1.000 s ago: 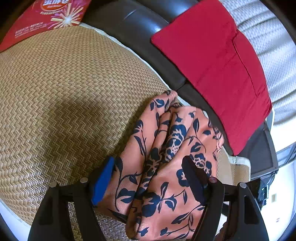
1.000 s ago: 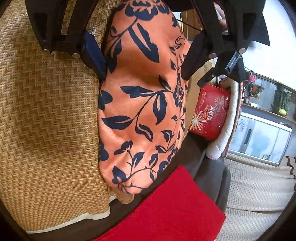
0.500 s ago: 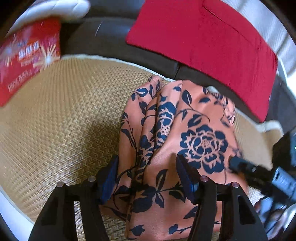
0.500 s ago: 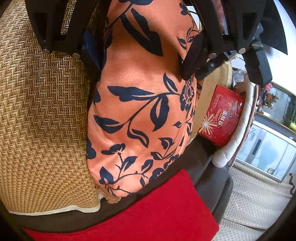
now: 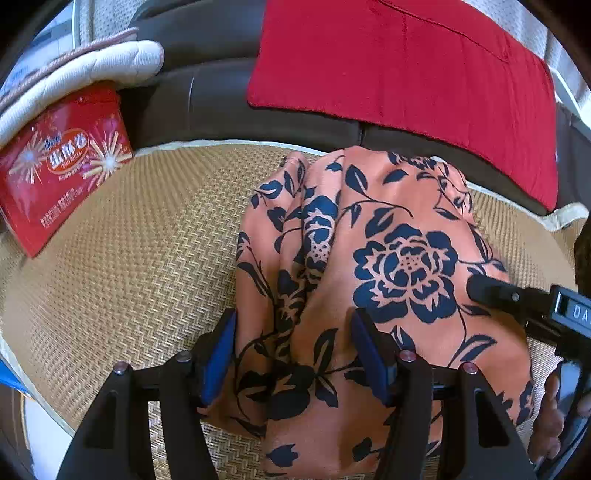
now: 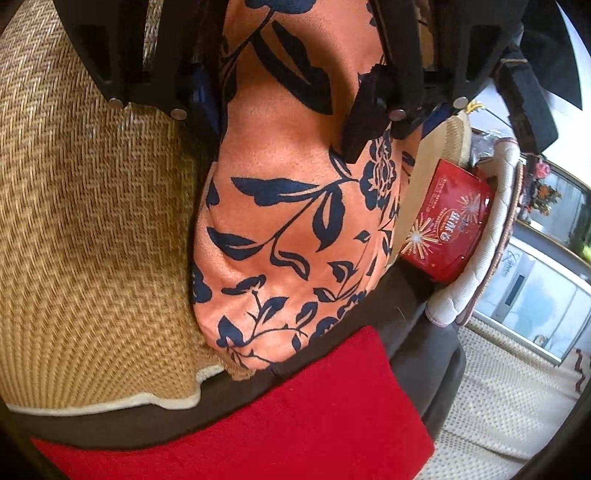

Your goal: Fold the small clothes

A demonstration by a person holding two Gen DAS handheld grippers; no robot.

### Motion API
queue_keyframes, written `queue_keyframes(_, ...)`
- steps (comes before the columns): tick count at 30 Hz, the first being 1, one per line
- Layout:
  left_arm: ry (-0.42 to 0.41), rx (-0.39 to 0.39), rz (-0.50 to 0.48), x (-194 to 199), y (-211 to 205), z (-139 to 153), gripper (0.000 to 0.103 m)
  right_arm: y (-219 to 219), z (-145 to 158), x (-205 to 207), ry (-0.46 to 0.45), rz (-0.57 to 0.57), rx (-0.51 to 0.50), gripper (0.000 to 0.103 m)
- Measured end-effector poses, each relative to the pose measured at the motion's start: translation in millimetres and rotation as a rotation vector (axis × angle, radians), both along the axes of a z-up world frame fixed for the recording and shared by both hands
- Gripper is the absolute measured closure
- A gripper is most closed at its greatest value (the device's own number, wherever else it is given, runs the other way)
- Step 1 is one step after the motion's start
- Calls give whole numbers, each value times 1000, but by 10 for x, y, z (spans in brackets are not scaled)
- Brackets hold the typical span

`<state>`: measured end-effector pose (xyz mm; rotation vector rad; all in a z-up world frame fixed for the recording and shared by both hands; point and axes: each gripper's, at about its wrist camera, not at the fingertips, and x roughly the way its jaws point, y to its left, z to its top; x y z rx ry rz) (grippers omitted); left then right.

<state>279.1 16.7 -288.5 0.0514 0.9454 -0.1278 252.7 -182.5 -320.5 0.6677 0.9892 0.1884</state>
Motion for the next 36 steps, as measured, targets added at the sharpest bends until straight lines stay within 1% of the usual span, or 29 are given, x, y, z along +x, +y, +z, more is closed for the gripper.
queue_keyframes(5, -9, 21, -4, -74, 3, 59, 40, 47, -12, 85, -3, 12, -29, 40)
queue_keyframes(11, -5, 36, -9, -64, -36, 37, 39, 13, -48, 134, 13, 10, -18, 30)
queue_keyframes(13, 7, 29, -8, -34, -30, 14, 37, 41, -42, 149, 11, 19, -23, 24)
queue_keyframes(14, 15, 21, -5, 3, -6, -11, 36, 66, -31, 159, 8, 26, -32, 24)
queue_keyframes(17, 45, -31, 5, 34, 55, -36, 35, 133, -12, 165, -5, 39, -70, 24)
queue_keyframes(18, 55, -58, 10, 49, 88, -44, 35, 143, -7, 163, -9, 39, -78, 26)
queue_keyframes(20, 64, -102, 14, 70, 145, -42, 37, 149, 3, 155, -17, 31, -89, 36)
queue_keyframes(21, 65, -124, 12, 66, 160, -34, 47, 151, 15, 148, -25, 27, -98, 44)
queue_keyframes(22, 63, -147, 8, 57, 169, -22, 62, 149, 38, 135, -43, 22, -100, 51)
queue_keyframes(23, 55, -165, 0, 41, 165, 2, 68, 148, 65, 121, -61, 19, -97, 54)
queue_keyframes(24, 49, -174, -8, 26, 152, 21, 78, 150, 106, 103, -83, 17, -99, 60)
queue_keyframes(25, 40, -180, -18, 1, 125, 45, 82, 151, 154, 84, -107, 14, -106, 63)
queue_keyframes(27, 28, -193, -40, -43, 58, 86, 86, 140, 249, 42, -149, 4, -113, 65)
queue_keyframes(28, 21, -195, -54, -63, 17, 106, 91, 125, 299, 19, -168, -2, -110, 66)
queue_keyframes(29, 15, -191, -68, -82, -30, 122, 92, 106, 339, 5, -180, -6, -107, 66)
queue_keyframes(31, 10, -182, -102, -119, -142, 142, 93, 47, 435, -41, -202, -10, -116, 67)
queue_keyframes(36, 17, -199, -177, -232, -462, 171, 93, -180, 654, -219, -229, -37, -147, 68)
